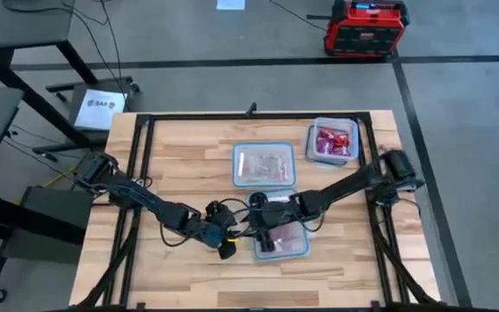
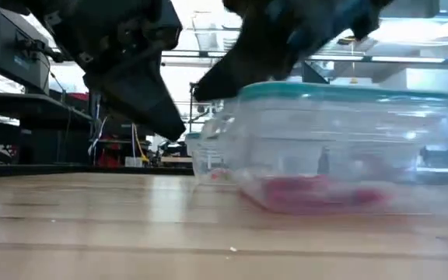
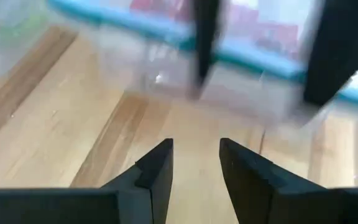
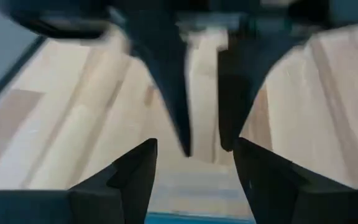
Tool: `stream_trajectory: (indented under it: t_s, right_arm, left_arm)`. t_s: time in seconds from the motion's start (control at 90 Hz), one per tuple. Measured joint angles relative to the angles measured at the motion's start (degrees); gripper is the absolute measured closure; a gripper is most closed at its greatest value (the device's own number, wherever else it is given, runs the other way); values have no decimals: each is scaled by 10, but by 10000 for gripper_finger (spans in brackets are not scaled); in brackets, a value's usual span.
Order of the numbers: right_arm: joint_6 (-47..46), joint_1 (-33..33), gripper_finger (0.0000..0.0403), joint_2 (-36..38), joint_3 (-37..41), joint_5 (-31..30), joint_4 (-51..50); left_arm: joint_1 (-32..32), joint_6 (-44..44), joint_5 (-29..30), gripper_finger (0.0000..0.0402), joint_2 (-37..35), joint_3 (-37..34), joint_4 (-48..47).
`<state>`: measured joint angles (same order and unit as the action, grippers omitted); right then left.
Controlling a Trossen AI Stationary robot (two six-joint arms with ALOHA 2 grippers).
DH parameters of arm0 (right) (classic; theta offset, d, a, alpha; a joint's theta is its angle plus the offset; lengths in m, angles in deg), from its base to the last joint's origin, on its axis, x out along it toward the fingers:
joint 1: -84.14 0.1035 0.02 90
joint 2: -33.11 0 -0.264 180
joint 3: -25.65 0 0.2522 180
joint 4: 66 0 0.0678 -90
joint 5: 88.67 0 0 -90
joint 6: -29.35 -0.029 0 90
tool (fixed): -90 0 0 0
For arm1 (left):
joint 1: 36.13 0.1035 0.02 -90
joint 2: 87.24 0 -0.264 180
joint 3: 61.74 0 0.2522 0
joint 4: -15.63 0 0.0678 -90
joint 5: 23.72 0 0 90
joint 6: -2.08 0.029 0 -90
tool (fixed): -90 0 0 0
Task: Sort candy
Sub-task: Close the top left transparent bin
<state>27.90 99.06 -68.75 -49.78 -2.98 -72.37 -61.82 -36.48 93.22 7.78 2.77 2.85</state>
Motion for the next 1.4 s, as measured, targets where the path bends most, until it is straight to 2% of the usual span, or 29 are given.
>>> stream_trajectory:
  t_s: [0.156, 0.2, 0.322, 0.5, 0.811, 0.944, 1.189, 1.311, 1.4]
  right_arm:
    - [2, -1, 201, 75, 17, -17, -105]
    - [-2, -1, 201, 84, 32, -23, -106]
    - [-41, -1, 201, 86, 106, -29, -17]
    - [-73, -4, 201, 65, 194, -31, 155]
    - [-57, 6, 200, -34, 195, -39, 272]
    - [-61, 8, 200, -47, 195, -37, 293]
    - [-69, 8, 200, -47, 197, -32, 291]
    - [-70, 8, 200, -47, 197, -32, 290]
    - [-72, 8, 200, -48, 196, -31, 292]
  left_arm:
    - [-1, 28, 1, 283, -18, 27, -20]
    - [0, 41, 3, 283, -19, 31, -21]
    - [9, 73, 7, 283, -19, 31, -4]
    - [18, 73, 7, 283, -12, 18, -10]
    - [31, 70, -46, 283, 75, 7, 114]
    - [36, 89, -59, 283, 108, 28, 123]
    - [56, 132, -74, 283, 112, 65, 88]
    - [69, 85, -149, 283, 108, 96, -9]
    - [67, 35, -182, 283, 105, 115, -90]
